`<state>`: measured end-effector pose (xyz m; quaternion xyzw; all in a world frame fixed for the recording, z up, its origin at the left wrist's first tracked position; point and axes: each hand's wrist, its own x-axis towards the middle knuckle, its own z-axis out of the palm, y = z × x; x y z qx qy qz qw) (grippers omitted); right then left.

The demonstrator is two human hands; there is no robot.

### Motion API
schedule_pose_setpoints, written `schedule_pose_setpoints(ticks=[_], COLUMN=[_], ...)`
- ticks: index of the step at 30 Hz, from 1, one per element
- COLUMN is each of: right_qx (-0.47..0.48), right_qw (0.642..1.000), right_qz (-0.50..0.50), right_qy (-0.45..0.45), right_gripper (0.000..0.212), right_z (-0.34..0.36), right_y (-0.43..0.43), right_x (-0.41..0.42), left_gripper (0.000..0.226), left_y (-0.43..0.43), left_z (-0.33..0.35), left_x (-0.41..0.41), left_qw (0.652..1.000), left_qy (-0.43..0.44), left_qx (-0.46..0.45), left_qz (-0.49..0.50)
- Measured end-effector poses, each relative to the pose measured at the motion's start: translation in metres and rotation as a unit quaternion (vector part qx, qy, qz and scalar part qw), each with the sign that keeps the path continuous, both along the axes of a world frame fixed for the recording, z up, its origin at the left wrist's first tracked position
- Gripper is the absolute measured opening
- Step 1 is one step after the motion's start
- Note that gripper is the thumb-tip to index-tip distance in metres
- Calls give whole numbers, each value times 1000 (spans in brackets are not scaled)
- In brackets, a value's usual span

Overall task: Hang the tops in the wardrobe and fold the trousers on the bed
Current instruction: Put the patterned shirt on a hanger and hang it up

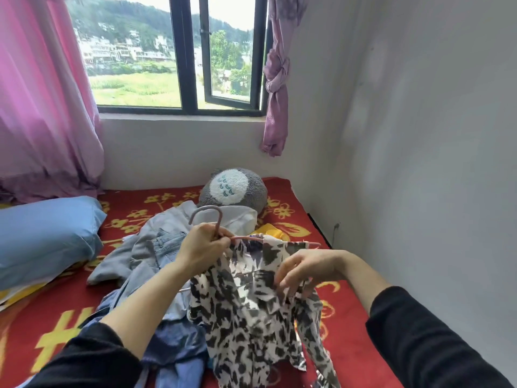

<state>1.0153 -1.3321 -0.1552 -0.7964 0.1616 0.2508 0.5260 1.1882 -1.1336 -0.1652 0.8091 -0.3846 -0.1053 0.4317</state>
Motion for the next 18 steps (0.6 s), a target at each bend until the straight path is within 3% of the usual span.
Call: schedule_pose_setpoints(ticks=[2, 4, 6, 9, 12, 15, 18], right_qx=[-124, -239, -302, -283, -397, -422, -345], right_qw=[978, 908, 870, 879, 840, 836, 860], right_qz=[-129, -278, -317, -296, -239, -144, -85], right_qy=[-104, -202, -225, -244, -281, -320, -367], right_gripper=[14, 14, 14, 29, 44, 32, 13], right_z=[2, 7, 10, 15, 28, 53, 71], right_y=[-6, -9, -6, 5, 14, 39, 74], right_x=[2, 2, 0, -1, 5, 15, 19], left_gripper=[24, 28, 26, 17, 19, 17, 28], left_y=[13, 24, 37, 58, 77, 93, 112], left_z=[9, 20, 32, 52, 72, 93, 107], left_x=[4, 8, 10, 11, 6, -12, -35], left_qw=[1000, 999, 998, 996, 993, 989, 981], left_qy=[3, -7, -10, -13, -17, -16, -36], left_qx=[-22, -43, -62, -78, -99, -117, -141], left_qz=[0, 11, 27, 45, 66, 88, 126])
